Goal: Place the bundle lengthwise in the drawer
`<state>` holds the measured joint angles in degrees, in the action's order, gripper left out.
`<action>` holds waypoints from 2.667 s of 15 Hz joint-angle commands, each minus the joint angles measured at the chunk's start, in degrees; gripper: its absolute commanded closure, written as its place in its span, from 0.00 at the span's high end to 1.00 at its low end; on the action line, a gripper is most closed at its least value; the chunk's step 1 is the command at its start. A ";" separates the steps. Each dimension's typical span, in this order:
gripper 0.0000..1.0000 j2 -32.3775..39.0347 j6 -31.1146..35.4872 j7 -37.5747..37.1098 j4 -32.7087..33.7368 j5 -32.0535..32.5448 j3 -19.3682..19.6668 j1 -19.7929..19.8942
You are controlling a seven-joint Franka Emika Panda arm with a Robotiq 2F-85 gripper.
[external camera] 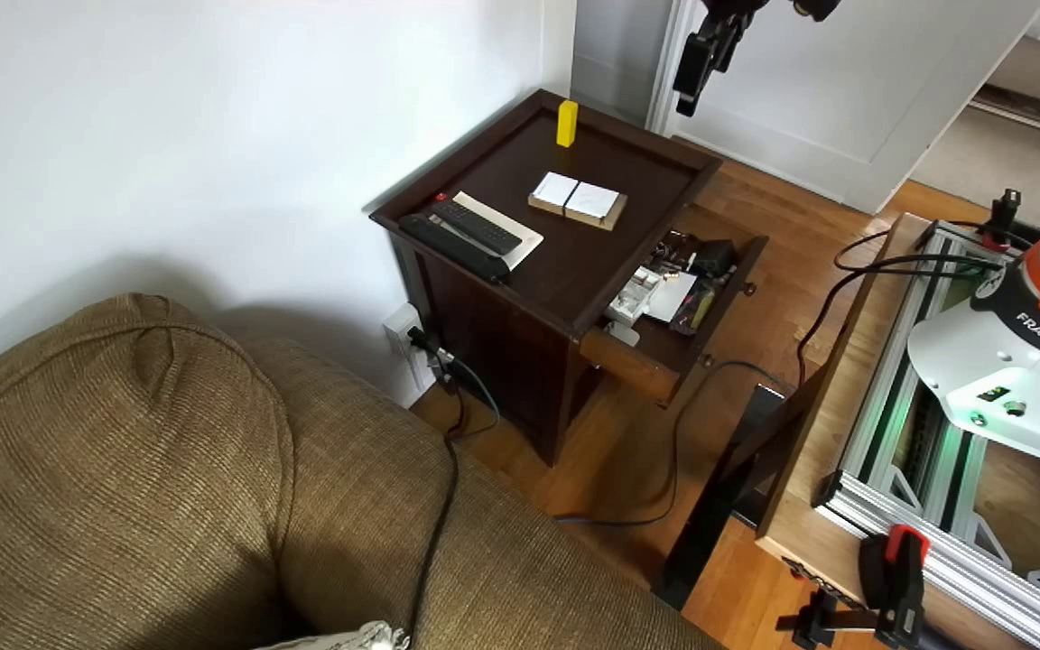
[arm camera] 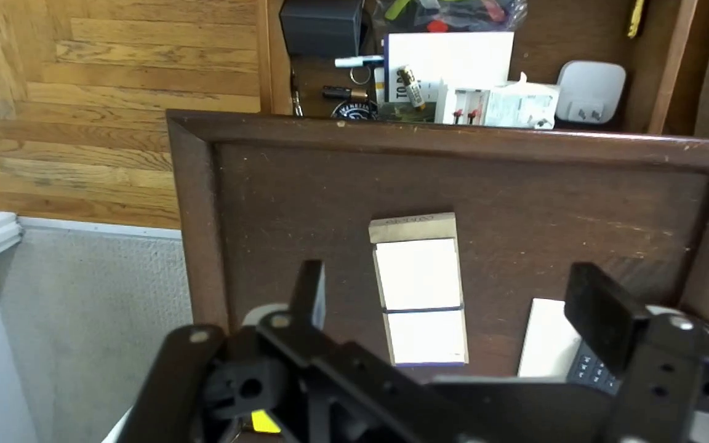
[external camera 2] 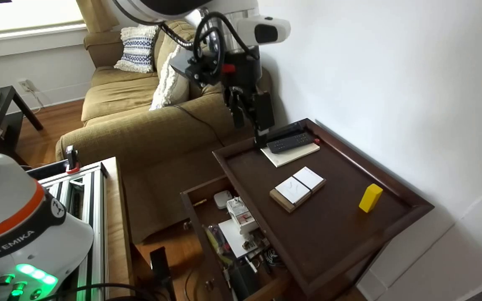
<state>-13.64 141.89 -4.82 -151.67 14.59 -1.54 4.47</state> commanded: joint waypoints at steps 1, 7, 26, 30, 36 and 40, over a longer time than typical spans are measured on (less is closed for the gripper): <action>1.00 7.83 7.55 -0.82 1.72 -2.13 1.45 -0.03; 1.00 19.78 19.27 5.41 4.68 -9.66 3.21 -0.31; 1.00 32.83 35.70 11.91 5.69 -4.94 7.31 -1.89; 1.00 38.93 46.49 15.17 6.46 -6.22 2.27 3.01; 1.00 48.85 55.86 15.89 11.20 -3.43 1.87 4.62; 1.00 53.21 56.24 15.85 14.56 -2.85 1.65 5.32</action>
<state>35.39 196.43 10.60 -140.17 10.33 0.15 8.83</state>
